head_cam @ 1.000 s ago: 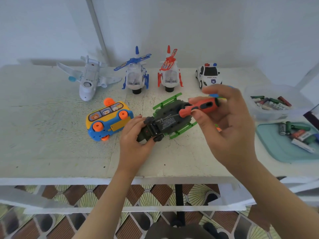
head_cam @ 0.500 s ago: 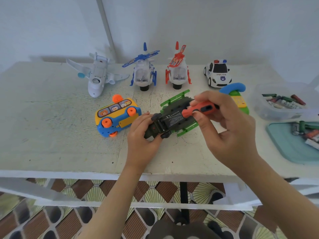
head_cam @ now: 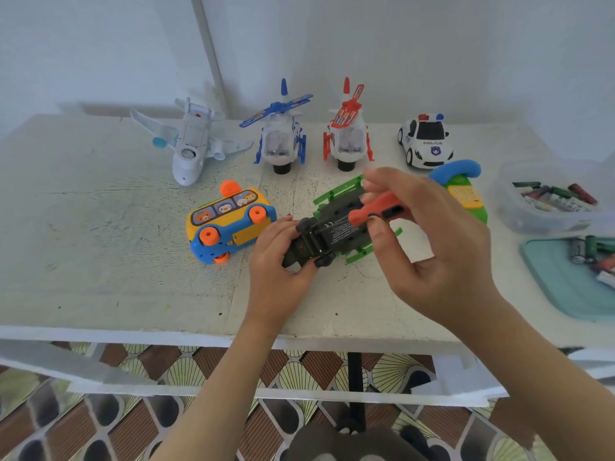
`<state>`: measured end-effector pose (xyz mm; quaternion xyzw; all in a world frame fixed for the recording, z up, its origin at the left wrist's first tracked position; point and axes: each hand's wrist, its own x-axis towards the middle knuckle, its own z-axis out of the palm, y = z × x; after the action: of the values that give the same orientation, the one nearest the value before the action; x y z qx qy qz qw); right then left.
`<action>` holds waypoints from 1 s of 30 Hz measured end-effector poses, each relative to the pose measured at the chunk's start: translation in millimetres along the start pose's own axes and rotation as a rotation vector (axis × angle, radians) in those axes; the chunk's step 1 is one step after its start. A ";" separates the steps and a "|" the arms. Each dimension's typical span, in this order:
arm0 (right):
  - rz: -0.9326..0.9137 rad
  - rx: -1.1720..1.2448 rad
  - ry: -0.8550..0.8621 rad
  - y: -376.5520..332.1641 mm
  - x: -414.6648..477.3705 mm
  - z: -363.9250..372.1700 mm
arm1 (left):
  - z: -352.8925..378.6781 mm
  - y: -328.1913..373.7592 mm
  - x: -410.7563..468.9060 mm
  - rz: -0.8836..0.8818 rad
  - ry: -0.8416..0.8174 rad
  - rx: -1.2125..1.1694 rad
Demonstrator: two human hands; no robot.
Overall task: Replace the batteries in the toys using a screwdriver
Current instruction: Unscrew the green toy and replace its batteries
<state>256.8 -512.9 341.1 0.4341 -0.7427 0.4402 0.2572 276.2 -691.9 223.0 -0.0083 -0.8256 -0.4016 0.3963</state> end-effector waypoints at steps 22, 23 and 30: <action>0.034 -0.026 0.056 -5.6 31.1 0.2 | 0.7 -1.9 0.2 0.011 0.005 -0.004; 0.008 -0.060 0.071 -7.1 31.0 1.7 | 0.4 -1.4 0.3 0.011 0.004 -0.006; 0.031 -0.083 -0.001 -12.6 31.9 6.0 | -0.3 0.7 1.4 0.012 0.005 -0.018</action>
<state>252.1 -534.5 368.0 0.4117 -0.7672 0.4128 0.2675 275.7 -692.1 224.5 -0.0155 -0.8209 -0.4066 0.4008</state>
